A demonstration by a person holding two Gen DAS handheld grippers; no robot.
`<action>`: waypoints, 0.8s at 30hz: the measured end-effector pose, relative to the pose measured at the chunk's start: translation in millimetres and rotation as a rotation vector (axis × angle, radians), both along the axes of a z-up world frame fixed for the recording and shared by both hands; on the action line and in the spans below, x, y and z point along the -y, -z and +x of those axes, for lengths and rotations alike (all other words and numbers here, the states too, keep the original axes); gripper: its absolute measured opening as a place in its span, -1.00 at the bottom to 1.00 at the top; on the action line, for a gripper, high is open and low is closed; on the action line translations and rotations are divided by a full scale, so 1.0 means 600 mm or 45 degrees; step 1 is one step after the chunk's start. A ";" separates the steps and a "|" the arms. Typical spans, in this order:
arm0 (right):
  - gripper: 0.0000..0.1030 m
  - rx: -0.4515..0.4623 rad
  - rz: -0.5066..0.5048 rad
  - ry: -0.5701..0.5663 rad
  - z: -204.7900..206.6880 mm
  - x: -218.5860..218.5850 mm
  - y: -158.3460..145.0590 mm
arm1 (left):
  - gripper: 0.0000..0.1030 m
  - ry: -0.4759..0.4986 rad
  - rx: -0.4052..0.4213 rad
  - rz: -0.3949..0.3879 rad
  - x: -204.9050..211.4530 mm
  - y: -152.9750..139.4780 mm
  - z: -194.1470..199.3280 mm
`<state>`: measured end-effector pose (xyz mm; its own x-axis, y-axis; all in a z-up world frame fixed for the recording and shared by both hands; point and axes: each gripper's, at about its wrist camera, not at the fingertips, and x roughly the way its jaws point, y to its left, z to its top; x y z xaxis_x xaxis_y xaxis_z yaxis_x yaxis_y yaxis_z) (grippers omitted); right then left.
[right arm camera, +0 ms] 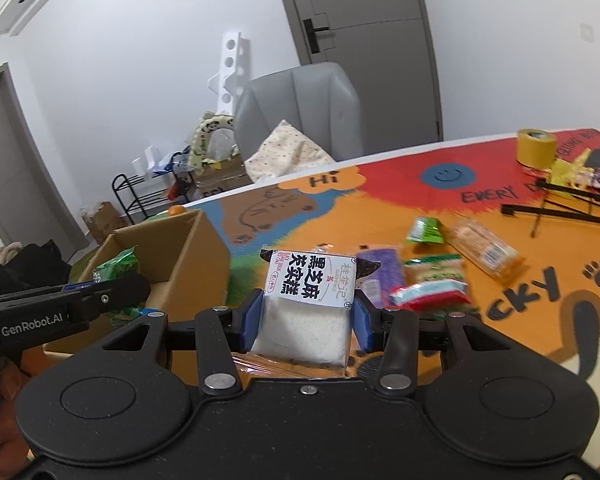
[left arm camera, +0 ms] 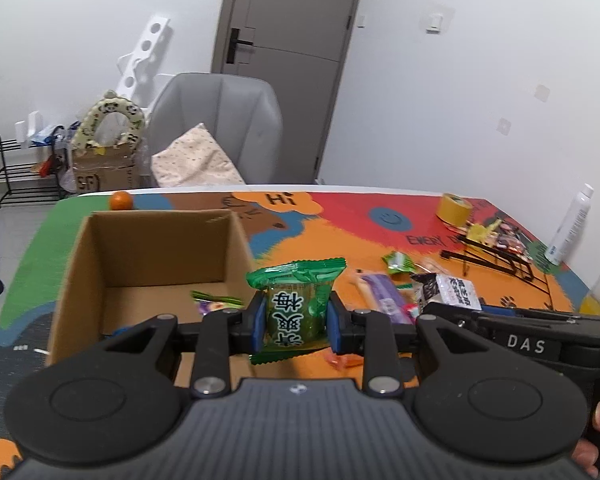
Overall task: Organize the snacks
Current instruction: 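Carry both packets over the box and open both grippers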
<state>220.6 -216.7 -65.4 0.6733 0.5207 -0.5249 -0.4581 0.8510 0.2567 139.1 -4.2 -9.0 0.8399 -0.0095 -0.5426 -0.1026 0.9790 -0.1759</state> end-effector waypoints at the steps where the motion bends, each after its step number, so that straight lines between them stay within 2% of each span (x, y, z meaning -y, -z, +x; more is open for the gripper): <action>1: -0.14 0.002 0.000 -0.010 0.000 -0.006 -0.002 | -0.43 -0.010 0.001 -0.001 -0.007 -0.001 -0.001; 14: -0.14 0.032 -0.011 -0.124 -0.005 -0.088 -0.023 | -0.43 -0.129 -0.036 -0.019 -0.092 0.009 -0.021; 24: -0.14 0.041 -0.016 -0.196 -0.015 -0.147 -0.034 | -0.42 -0.179 -0.067 -0.031 -0.129 0.019 -0.029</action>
